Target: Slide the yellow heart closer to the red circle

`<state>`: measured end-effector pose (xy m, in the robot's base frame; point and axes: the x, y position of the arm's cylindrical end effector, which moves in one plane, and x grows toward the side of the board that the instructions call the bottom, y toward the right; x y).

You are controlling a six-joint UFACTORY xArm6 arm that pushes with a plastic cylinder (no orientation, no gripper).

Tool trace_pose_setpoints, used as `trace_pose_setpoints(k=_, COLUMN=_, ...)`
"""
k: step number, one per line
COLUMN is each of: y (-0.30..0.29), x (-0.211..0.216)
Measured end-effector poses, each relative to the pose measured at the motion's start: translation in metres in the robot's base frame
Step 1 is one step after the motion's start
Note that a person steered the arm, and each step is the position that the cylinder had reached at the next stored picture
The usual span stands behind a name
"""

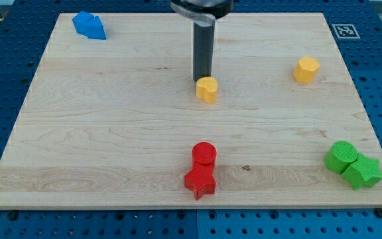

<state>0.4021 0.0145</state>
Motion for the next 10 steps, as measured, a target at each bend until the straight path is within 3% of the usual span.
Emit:
trace_pose_setpoints(k=3, y=-0.006, x=0.065)
trace_pose_setpoints(k=5, y=-0.003, x=0.006)
trace_pose_setpoints(k=7, y=0.030, x=0.002)
trace_pose_setpoints(k=10, y=0.008, x=0.078)
